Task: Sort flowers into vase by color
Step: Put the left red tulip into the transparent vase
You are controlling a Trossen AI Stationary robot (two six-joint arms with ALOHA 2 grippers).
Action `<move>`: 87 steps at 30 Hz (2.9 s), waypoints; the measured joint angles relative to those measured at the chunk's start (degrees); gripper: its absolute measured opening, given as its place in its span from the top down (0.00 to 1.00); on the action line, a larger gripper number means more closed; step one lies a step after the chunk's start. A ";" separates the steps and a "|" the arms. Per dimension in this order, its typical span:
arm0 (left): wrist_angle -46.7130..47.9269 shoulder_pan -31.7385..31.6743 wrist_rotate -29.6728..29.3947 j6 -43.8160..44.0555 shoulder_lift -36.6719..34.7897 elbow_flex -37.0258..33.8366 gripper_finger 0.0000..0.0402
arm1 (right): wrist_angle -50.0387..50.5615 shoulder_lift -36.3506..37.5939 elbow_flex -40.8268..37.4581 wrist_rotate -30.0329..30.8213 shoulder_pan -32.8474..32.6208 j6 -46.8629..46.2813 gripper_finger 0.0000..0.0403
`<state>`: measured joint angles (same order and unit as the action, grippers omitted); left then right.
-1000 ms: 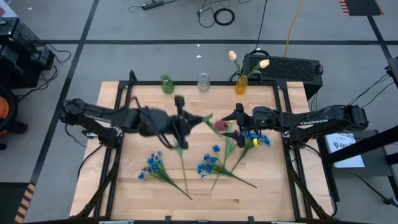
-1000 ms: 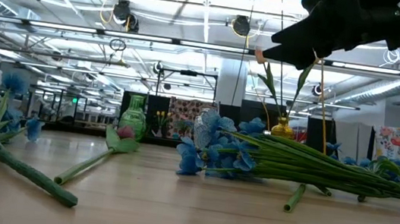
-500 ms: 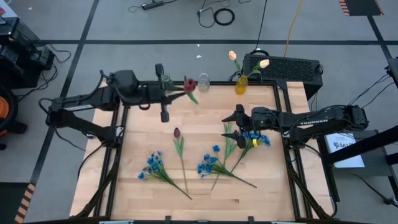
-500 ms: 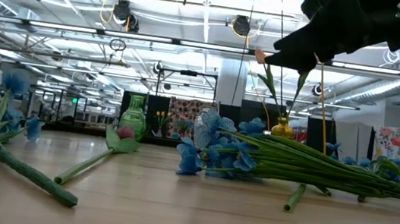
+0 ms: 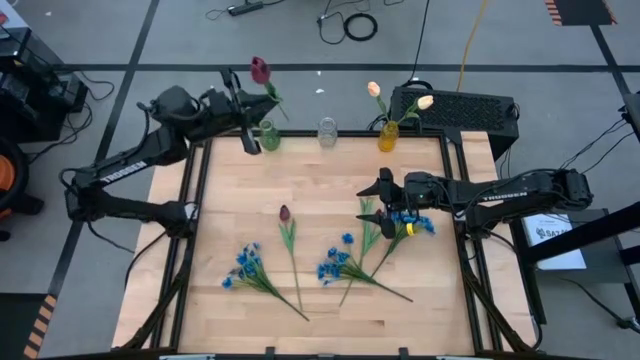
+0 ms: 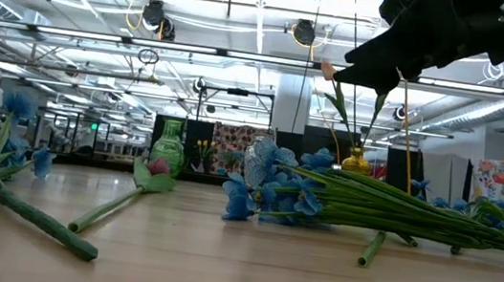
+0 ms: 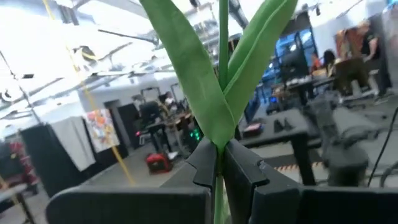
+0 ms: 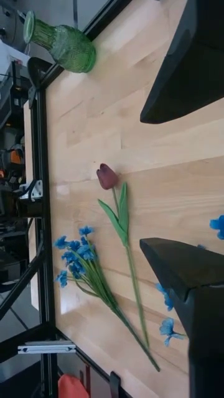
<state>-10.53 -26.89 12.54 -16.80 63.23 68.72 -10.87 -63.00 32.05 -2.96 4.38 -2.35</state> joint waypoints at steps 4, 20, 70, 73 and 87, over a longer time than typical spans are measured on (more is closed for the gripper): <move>-6.08 -4.78 0.96 0.80 -0.36 -6.57 0.95 | 0.02 0.00 0.00 -0.02 0.01 0.00 0.23; -43.22 -22.28 2.06 21.04 -0.45 -33.78 0.95 | 0.79 0.00 0.00 1.62 0.13 3.51 0.23; -74.51 -13.78 -6.42 34.43 29.73 -26.47 0.95 | -15.56 0.00 0.00 7.50 4.61 15.32 0.23; -74.44 -12.09 -6.28 30.94 35.63 -21.81 0.95 | -15.52 0.00 0.00 7.58 4.63 16.38 0.23; -77.48 -11.39 -9.80 27.98 46.24 -16.75 0.95 | -11.76 0.00 0.00 7.74 4.66 16.70 0.23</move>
<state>-88.01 -38.28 2.74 11.18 109.47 51.97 -22.63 -63.01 32.05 4.78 9.04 14.35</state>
